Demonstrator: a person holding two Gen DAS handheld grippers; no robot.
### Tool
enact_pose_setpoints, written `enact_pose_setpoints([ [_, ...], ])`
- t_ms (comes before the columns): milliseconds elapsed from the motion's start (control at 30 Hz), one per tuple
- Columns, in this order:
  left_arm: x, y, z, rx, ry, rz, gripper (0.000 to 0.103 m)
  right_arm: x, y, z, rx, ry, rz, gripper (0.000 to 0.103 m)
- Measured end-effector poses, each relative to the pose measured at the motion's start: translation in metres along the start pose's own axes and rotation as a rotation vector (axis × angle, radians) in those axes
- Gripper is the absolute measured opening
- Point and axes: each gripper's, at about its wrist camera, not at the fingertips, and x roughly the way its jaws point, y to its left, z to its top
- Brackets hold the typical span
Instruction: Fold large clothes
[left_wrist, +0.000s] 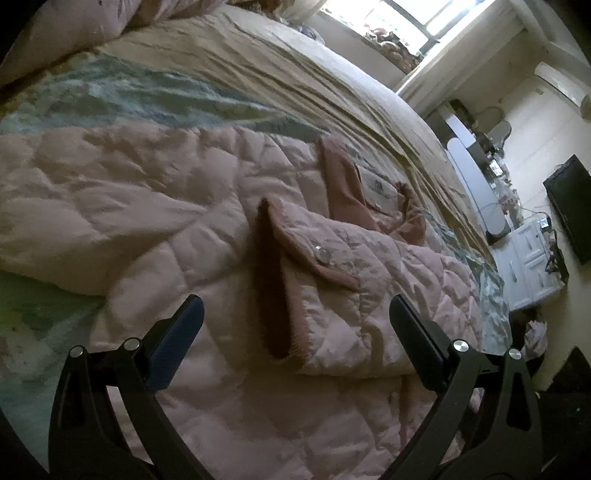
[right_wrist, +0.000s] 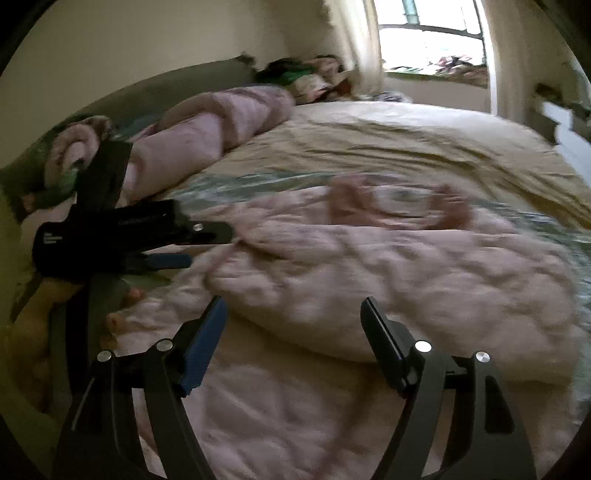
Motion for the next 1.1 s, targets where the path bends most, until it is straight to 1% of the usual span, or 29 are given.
enact_pose_setpoints([
  [100,0.013,-0.009,-0.002,0.024,0.008,0.006,0.094,-0.022,-0.028,-0.006,0.03,-0.016,-0.077,0.074],
  [133,0.016,-0.011,-0.002,0.03,0.014,0.002,0.093,-0.028,-0.037,-0.009,0.042,-0.019,-0.094,0.074],
  [167,0.021,-0.014,-0.004,0.045,0.026,-0.005,0.089,-0.032,-0.046,-0.01,0.057,-0.021,-0.114,0.074],
  [200,0.025,-0.018,-0.006,0.064,0.03,0.001,0.07,-0.038,-0.056,-0.013,0.072,-0.022,-0.138,0.074],
  [233,0.028,-0.021,-0.007,0.083,0.037,0.009,0.043,-0.043,-0.066,-0.015,0.087,-0.02,-0.158,0.074],
  [267,0.032,-0.025,-0.009,0.107,0.045,0.025,0.032,-0.047,-0.076,-0.018,0.101,-0.019,-0.178,0.074],
  [333,0.031,-0.031,-0.012,0.159,0.027,0.065,0.007,-0.054,-0.092,-0.023,0.121,-0.016,-0.215,0.074],
  [367,0.026,-0.034,-0.013,0.187,0.012,0.08,0.004,-0.057,-0.1,-0.025,0.133,-0.015,-0.238,0.074],
  [433,0.013,-0.037,-0.008,0.202,-0.023,0.06,0.004,-0.062,-0.112,-0.027,0.151,-0.016,-0.276,0.074],
  [467,0.003,-0.04,-0.004,0.214,-0.051,0.062,0.004,-0.063,-0.116,-0.027,0.159,-0.019,-0.286,0.074],
  [633,-0.036,-0.05,0.009,0.271,-0.177,0.096,0.004,-0.067,-0.141,-0.015,0.213,-0.056,-0.349,0.074],
  [700,-0.036,-0.05,0.007,0.291,-0.187,0.122,0.004,-0.066,-0.148,-0.011,0.22,-0.054,-0.38,0.074],
  [800,-0.022,-0.045,0.002,0.302,-0.158,0.167,0.005,-0.057,-0.156,-0.001,0.221,-0.044,-0.399,0.074],
  [900,0.004,-0.027,-0.008,0.292,-0.084,0.22,0.005,-0.044,-0.157,0.011,0.201,-0.03,-0.404,0.074],
  [1033,0.021,-0.011,-0.019,0.264,-0.023,0.233,0.006,-0.016,-0.162,0.025,0.174,0.023,-0.386,0.074],
  [1100,0.025,-0.007,-0.022,0.263,-0.016,0.237,0.007,0.001,-0.17,0.028,0.177,0.066,-0.382,0.074],
])
